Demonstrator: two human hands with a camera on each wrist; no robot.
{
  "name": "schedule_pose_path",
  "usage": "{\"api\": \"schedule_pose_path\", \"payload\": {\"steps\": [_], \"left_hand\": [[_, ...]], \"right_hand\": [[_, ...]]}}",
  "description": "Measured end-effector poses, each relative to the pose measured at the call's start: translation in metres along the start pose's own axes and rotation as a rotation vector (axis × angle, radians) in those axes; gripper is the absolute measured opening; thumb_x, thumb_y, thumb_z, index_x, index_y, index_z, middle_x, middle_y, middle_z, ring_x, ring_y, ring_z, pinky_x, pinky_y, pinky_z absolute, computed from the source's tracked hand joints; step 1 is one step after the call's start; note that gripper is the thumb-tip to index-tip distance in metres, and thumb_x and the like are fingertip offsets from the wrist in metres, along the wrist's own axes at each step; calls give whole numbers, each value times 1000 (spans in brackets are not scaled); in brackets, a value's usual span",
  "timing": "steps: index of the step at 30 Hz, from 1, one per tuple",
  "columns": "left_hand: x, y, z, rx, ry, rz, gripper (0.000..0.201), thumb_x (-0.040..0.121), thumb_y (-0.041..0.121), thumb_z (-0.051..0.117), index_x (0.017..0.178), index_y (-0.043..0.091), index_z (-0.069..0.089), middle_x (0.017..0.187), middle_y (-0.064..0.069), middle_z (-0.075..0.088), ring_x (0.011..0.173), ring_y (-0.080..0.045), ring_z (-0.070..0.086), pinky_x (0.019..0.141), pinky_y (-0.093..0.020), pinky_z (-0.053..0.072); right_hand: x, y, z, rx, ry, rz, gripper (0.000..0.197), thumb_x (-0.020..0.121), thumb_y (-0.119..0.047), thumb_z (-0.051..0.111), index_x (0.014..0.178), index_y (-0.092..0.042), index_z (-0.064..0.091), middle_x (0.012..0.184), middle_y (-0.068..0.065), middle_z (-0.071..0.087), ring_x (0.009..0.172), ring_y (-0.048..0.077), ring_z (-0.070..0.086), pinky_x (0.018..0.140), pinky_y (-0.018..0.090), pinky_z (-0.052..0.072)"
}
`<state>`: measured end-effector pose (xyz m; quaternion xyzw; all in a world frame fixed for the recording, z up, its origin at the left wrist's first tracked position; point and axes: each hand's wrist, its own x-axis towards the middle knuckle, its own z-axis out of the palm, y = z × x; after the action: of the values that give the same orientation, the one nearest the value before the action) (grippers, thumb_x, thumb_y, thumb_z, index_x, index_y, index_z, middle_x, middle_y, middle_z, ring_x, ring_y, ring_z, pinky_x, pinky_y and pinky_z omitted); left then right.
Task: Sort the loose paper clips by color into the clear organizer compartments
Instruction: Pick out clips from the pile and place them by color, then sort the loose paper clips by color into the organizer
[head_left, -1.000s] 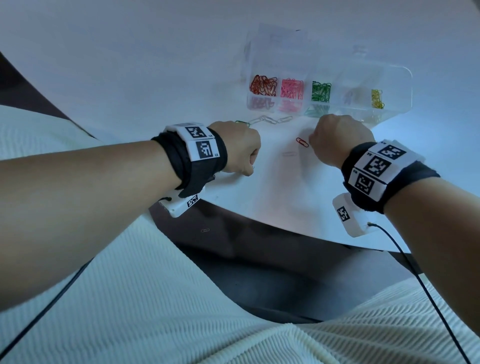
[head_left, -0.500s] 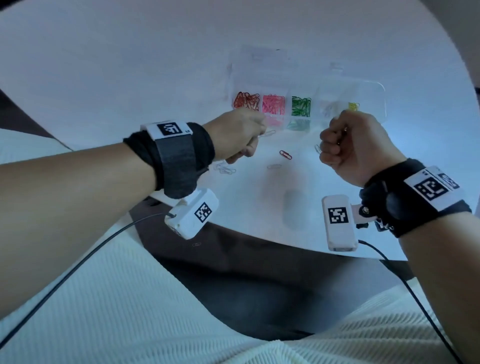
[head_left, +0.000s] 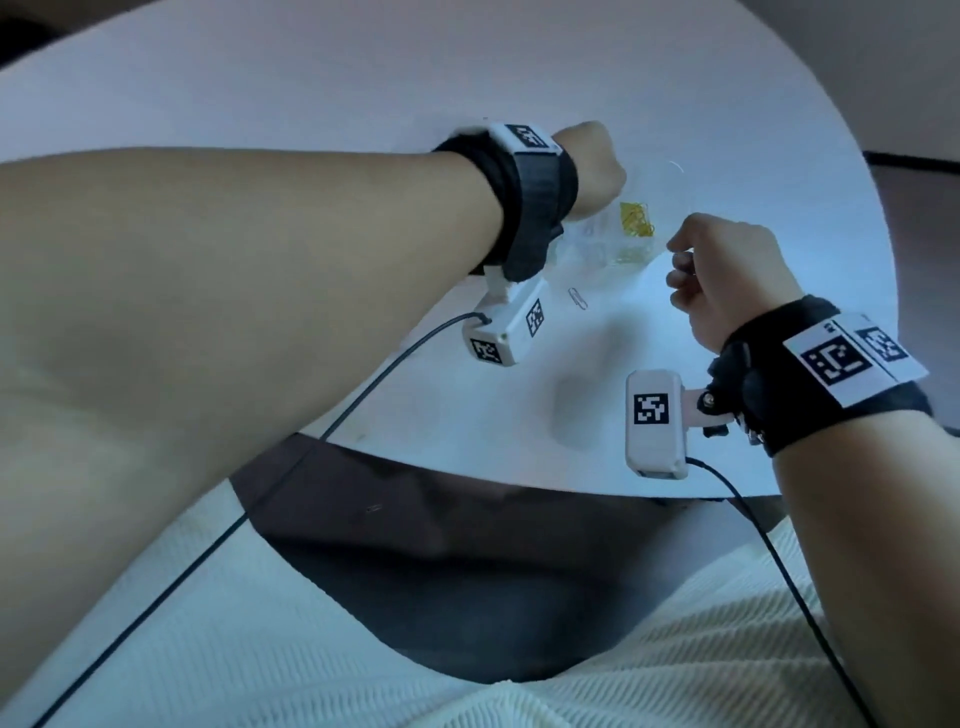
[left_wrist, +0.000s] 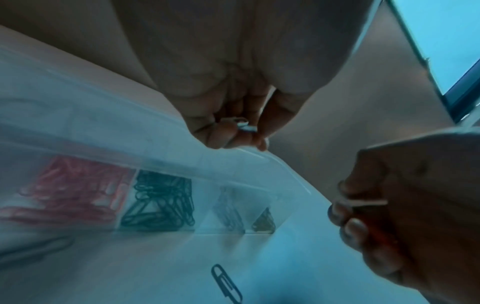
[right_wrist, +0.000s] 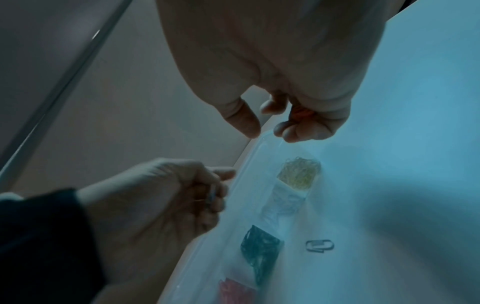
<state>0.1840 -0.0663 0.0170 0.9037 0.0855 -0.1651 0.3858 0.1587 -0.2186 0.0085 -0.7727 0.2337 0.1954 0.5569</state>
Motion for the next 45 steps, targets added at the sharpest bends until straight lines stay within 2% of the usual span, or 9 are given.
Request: {"api": "schedule_pose_path", "payload": {"steps": [4,9,15,21,26,33,36,41,45], "left_hand": [[-1,-3,6,123,-41,-3,18,96,16,41,88,22,56,100,0,53,88,-18,48,77,-24,39],[-30,-23,-28,39,84,72,31,95,16,46,116,28,64,123,9,62,112,-10,56,95,-23,42],[-88,-72,-78,49,149,-58,28,88,10,47,89,31,66,89,12,68,84,-8,62,74,-26,48],[-127,-110,-87,133,84,-140,30,84,9,45,87,31,67,84,12,69,81,-7,62,69,-24,47],[-127,-139,-70,250,2,-177,22,86,14,53,92,31,66,93,9,67,83,-13,58,71,-26,39],[-124,-154,-47,458,-155,-143,8,83,31,68,91,28,68,87,9,63,80,-16,58,69,-27,44],[-121,-154,-42,497,-153,-130,11,82,34,71,89,26,70,85,8,65,80,-16,59,69,-28,45],[-120,-158,-38,483,-175,-131,17,80,28,74,95,20,71,92,4,68,86,-19,62,75,-31,49],[-119,-157,-36,494,-169,-127,13,79,20,74,92,18,71,94,-1,70,85,-22,63,75,-33,52]], "right_hand": [[-1,-16,4,68,-22,-38,16,74,6,43,66,-8,42,70,8,37,57,20,36,52,27,31],[-12,-41,41,217,-176,-127,23,76,12,30,64,-8,34,70,9,36,54,17,27,49,26,26],[-24,-47,100,160,-339,-178,27,77,15,28,68,-8,38,67,10,43,56,20,42,50,25,35],[-21,-35,125,-17,-430,-149,20,84,-4,49,67,-12,46,69,2,44,61,13,44,64,26,40],[-27,-40,110,-27,-346,-334,17,82,-6,50,75,-19,57,72,-6,57,69,10,52,70,23,43],[-49,-12,80,-494,-269,-536,19,82,-7,54,74,-11,71,76,6,73,63,16,65,52,24,49],[-49,24,79,-842,-330,-552,21,86,-11,55,85,-4,75,85,11,74,79,26,70,69,31,57],[-47,57,89,-936,-315,-525,25,87,-19,63,109,-21,74,100,1,73,108,23,62,100,32,47],[-45,66,96,-1015,-237,-599,20,87,-20,61,99,-23,75,104,6,72,93,26,66,80,33,56]]}}
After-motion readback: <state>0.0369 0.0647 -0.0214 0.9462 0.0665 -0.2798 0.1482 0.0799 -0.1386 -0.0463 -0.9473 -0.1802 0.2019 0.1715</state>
